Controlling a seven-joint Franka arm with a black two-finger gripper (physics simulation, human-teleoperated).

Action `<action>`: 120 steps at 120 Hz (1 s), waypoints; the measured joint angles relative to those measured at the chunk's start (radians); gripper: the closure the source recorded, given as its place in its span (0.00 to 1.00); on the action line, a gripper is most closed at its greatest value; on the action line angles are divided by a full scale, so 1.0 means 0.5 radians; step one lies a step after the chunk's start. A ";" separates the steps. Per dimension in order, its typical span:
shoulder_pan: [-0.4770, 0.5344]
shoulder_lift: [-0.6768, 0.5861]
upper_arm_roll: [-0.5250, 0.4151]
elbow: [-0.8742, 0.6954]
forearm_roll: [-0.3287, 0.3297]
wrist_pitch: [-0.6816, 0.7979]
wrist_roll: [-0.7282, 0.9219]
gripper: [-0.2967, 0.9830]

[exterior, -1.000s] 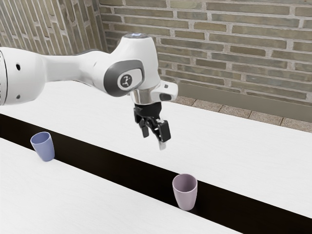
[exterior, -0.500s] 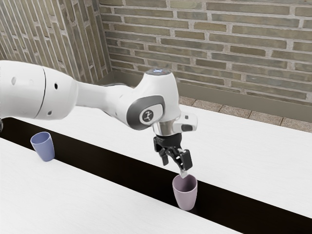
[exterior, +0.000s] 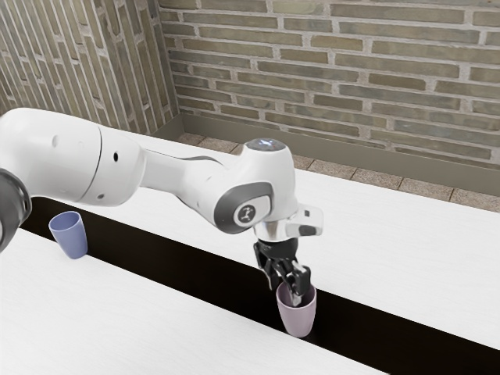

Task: Place the right cup onto the left cup

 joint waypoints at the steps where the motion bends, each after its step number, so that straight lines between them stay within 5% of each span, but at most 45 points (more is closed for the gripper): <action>1: -0.002 0.000 0.000 0.000 0.002 0.002 -0.001 0.47; 16: -0.024 -0.004 -0.002 0.001 0.016 0.019 -0.015 0.67; 36: -0.046 -0.005 -0.002 -0.001 0.023 0.032 -0.032 0.78; 64: -0.057 -0.138 -0.002 -0.057 0.028 0.035 -0.058 0.83; 120: 0.082 -0.878 0.110 -0.396 0.009 -0.124 -0.116 0.84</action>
